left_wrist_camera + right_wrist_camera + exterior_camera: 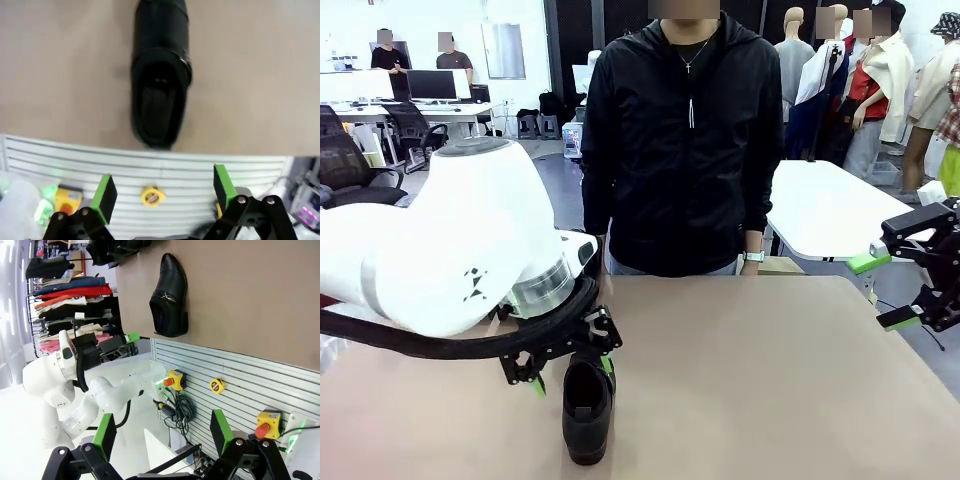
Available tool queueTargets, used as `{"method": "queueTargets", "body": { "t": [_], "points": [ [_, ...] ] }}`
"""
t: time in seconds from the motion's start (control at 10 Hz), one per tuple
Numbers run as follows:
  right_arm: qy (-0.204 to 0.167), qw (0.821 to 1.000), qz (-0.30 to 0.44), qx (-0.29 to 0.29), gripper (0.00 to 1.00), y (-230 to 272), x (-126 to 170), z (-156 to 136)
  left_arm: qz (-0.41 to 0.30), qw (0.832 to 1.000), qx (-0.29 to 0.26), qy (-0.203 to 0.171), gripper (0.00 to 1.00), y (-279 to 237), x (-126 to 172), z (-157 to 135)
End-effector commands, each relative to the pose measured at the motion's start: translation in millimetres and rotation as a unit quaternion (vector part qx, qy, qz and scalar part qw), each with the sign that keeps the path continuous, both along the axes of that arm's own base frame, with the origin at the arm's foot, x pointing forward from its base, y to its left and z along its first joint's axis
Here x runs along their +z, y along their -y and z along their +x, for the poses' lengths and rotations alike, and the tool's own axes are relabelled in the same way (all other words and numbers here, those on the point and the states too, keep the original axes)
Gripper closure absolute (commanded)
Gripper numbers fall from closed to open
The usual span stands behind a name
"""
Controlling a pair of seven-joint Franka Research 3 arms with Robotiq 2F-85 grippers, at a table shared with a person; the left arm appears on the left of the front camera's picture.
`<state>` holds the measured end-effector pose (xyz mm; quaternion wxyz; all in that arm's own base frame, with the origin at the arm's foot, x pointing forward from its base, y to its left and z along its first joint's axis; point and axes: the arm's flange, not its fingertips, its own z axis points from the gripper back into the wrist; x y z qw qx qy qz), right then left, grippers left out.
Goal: Organize the shoes by placing them on the stand.
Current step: Place the Shoe from the middle of the table onto the Shoes Stand.
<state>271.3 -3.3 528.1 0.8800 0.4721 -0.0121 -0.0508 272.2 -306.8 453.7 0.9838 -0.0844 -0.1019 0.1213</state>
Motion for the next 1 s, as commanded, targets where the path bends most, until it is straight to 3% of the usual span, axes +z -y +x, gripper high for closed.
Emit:
{"method": "queueTargets", "body": {
  "t": [0.0, 0.5, 0.9],
  "points": [
    [0.014, 1.000, 0.014, 0.007, 0.00, -0.1, 2.1, 3.0, 0.047, 0.998, 0.004, 0.029, 0.00, -0.9, -12.4, 5.7],
    [0.014, 1.000, 0.014, 0.007, 0.00, -0.1, 2.1, 3.0, 0.065, 0.997, -0.006, 0.049, 0.00, -7.2, -32.2, 21.8],
    [0.014, 1.000, 0.014, 0.007, 0.00, -0.1, 2.1, 3.0, 0.084, 0.995, -0.038, 0.023, 0.00, -4.0, -101.8, 37.3]
  ]
}}
